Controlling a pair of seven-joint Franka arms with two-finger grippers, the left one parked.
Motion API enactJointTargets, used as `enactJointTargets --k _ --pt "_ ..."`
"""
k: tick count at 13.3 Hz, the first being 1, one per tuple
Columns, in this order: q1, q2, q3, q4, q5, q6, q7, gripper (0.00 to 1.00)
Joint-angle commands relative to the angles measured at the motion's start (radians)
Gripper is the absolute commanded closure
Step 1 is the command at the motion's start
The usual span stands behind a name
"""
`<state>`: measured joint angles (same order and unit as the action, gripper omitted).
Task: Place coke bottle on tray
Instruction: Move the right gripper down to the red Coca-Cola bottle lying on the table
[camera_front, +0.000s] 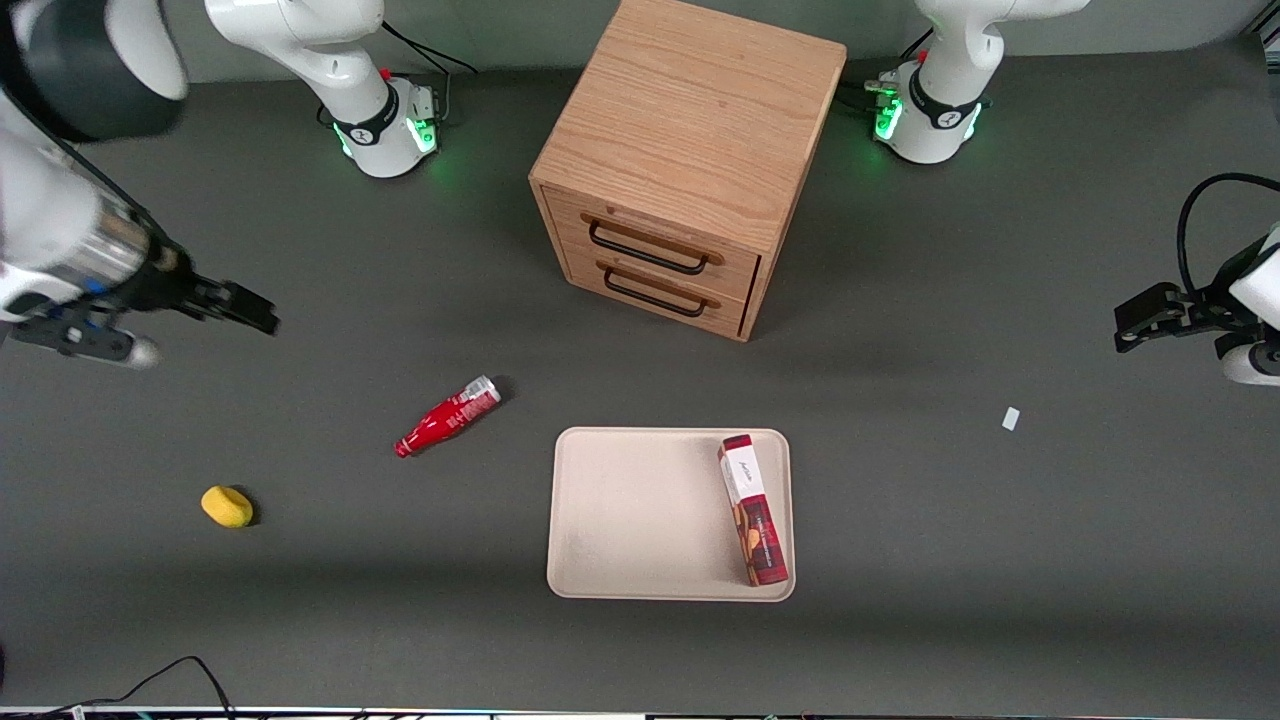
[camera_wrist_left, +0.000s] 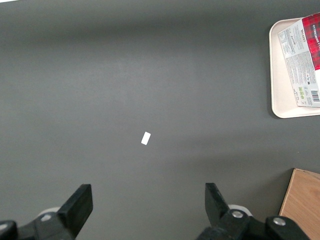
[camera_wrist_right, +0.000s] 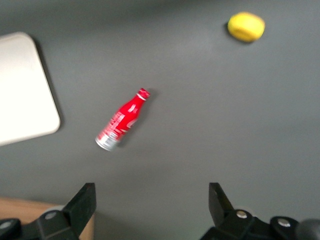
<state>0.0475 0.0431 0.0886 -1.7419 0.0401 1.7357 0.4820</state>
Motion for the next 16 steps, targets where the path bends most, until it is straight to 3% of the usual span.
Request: enactJointTargets --k 1,4,7,11,16 --pt "0.006 0.111 0.077 0.018 0.014 0.06 0.327 0.0" --pt "0.008 0.216 0.126 -0.025 0.003 0.172 0.589 0.0" --pt "0.015 0.314 0.128 -0.082 -0.039 0.307 0.746 0.0" --pt "0.017 0.395 0.128 -0.211 -0.043 0.554 0.791 0.0" --pt "0.032 0.497 0.134 -0.241 -0.149 0.726 0.929 0.0"
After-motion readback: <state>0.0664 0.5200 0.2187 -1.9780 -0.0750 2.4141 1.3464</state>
